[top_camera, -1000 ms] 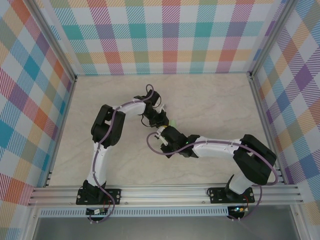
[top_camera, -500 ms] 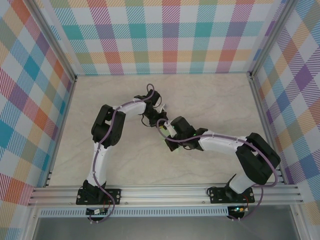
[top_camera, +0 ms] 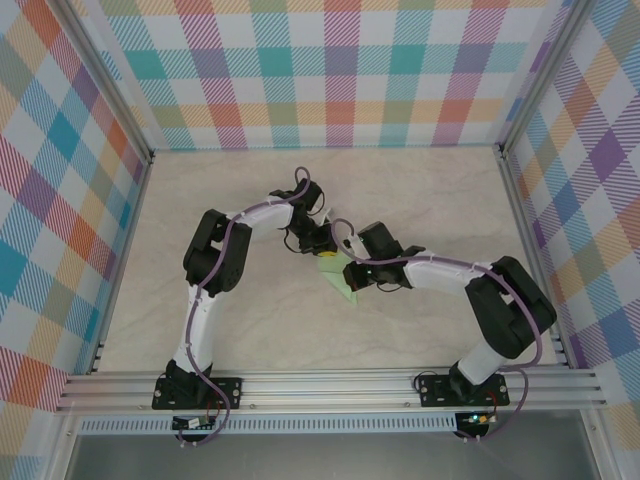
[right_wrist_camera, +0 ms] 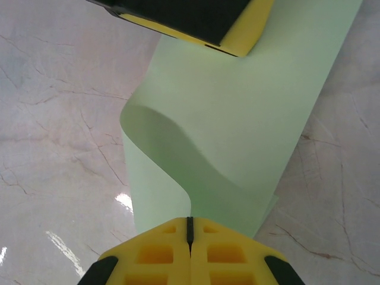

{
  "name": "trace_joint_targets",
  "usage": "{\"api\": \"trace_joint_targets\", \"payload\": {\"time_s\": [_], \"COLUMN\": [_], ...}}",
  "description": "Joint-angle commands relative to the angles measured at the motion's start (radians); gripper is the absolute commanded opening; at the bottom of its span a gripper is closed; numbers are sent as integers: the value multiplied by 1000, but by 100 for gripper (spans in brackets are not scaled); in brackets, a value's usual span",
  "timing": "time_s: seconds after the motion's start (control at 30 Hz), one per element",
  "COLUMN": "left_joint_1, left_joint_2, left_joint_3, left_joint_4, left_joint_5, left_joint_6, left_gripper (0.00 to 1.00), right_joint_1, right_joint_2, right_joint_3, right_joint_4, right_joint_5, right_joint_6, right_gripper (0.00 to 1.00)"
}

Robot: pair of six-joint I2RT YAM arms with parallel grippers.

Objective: Fold a paper plane with a square sheet of paper (fold left side to right side)
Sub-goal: Third fold the triangle at the center of the table.

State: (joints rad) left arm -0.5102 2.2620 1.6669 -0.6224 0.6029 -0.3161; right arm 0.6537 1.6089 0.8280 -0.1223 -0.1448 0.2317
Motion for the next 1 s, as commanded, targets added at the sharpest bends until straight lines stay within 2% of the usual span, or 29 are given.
{"api": "trace_joint_targets", "payload": {"time_s": [0.0,0.97], "left_joint_1": [-25,-32], "left_joint_2": [34,32], "left_joint_3": [7,7], "left_joint_4": [-49,-54], "left_joint_5": [-31,-39], "left_joint_6": [25,22], "left_gripper": [9,8], "right_joint_1": [-9,-52], "right_joint_2": [32,98], "right_joint_3": [45,67], "right_joint_4": [-23,-21], "right_joint_5": [-30,-22], "right_joint_6": [22,54], "right_gripper": [0,0]}}
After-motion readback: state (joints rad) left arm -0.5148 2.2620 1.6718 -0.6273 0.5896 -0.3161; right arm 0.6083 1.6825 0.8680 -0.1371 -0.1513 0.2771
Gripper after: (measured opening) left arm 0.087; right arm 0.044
